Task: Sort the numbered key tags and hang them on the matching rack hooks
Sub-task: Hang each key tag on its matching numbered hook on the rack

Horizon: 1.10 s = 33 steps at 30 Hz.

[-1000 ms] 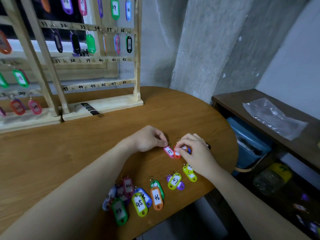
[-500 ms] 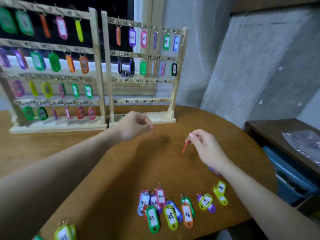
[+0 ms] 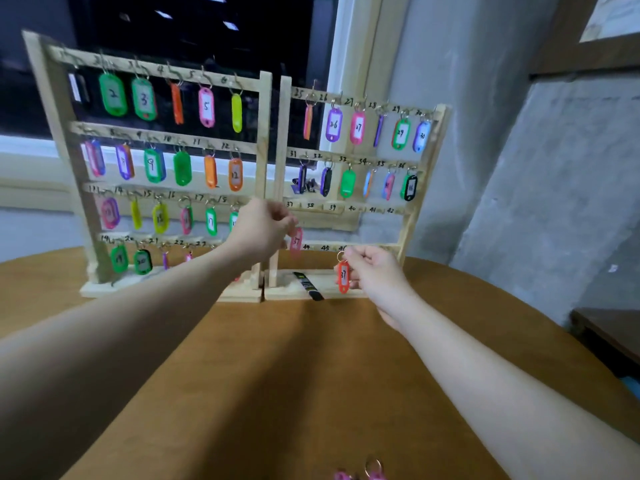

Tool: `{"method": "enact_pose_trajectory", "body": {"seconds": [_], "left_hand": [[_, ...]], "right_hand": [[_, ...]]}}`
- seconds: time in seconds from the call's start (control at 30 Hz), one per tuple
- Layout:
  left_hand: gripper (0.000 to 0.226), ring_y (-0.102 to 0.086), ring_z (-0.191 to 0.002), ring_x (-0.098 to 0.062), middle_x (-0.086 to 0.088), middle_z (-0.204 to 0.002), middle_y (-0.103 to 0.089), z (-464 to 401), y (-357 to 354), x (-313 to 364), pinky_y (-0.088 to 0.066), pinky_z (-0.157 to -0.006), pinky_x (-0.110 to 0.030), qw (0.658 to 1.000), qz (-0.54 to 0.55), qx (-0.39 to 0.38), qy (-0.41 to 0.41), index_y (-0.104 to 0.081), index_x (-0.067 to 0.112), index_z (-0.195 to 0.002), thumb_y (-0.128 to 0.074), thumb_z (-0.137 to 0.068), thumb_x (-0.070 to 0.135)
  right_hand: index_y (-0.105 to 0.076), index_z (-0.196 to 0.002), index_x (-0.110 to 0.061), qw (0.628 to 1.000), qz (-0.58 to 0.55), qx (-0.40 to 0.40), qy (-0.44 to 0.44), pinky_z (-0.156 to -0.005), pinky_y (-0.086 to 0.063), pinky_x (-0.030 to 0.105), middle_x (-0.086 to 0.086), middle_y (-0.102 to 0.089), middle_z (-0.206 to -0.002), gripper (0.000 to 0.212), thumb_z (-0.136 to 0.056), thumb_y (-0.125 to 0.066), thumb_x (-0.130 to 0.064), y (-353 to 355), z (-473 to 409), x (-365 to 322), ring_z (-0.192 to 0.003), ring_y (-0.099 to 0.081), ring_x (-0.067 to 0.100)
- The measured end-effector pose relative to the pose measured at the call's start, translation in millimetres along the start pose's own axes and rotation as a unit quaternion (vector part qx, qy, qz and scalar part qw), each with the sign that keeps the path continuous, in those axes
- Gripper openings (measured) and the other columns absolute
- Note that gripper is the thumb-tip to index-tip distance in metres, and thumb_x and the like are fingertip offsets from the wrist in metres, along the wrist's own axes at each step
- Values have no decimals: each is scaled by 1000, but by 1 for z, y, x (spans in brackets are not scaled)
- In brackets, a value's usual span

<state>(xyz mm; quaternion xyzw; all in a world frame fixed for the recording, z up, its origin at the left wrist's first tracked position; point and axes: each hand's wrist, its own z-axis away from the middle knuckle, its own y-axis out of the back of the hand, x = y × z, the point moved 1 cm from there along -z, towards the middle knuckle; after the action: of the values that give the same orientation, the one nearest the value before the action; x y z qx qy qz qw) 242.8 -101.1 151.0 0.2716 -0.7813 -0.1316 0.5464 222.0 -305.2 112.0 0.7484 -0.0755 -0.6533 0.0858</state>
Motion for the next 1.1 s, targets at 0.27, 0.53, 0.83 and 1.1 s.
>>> {"method": "enact_pose_trajectory", "body": {"seconds": [0.27,0.53,0.83,1.1], "left_hand": [[23,-66,-56,-9,4,-76,-74,-29,-8,-11,-60,-61,-31,996,-46,66,-33,-72,18,-84,-59,-102,25],[30,-62,-50,-1,2,-69,-73,-40,-14,-11,-52,-53,-26,993,-1,95,-66,-72,18,-76,-58,-101,26],[30,-70,-65,-18,1,-64,-71,-36,-19,-26,-61,-68,-41,994,-54,92,-29,-73,20,-71,-61,-97,31],[24,-69,-69,-14,4,-69,-72,-33,-15,-24,-61,-72,-41,996,-39,68,-39,-75,19,-80,-62,-99,28]], "right_hand": [[-69,-96,-6,998,-21,-53,-3,-58,-54,21,5,-76,-80,17,-103,-56,-14,-26,-50,-23,-68,-69,14],[-74,-83,-21,999,7,9,53,-69,-55,32,6,-76,-84,21,-99,-62,-16,-42,-67,-37,-75,-70,19],[-77,-90,-12,989,47,106,93,-45,-43,13,-1,-73,-70,16,-97,-63,-14,-57,-80,-43,-53,-66,2],[-73,-80,-22,969,127,137,163,-68,-61,43,0,-73,-70,21,-98,-63,-19,-66,-84,-40,-67,-72,20]]}}
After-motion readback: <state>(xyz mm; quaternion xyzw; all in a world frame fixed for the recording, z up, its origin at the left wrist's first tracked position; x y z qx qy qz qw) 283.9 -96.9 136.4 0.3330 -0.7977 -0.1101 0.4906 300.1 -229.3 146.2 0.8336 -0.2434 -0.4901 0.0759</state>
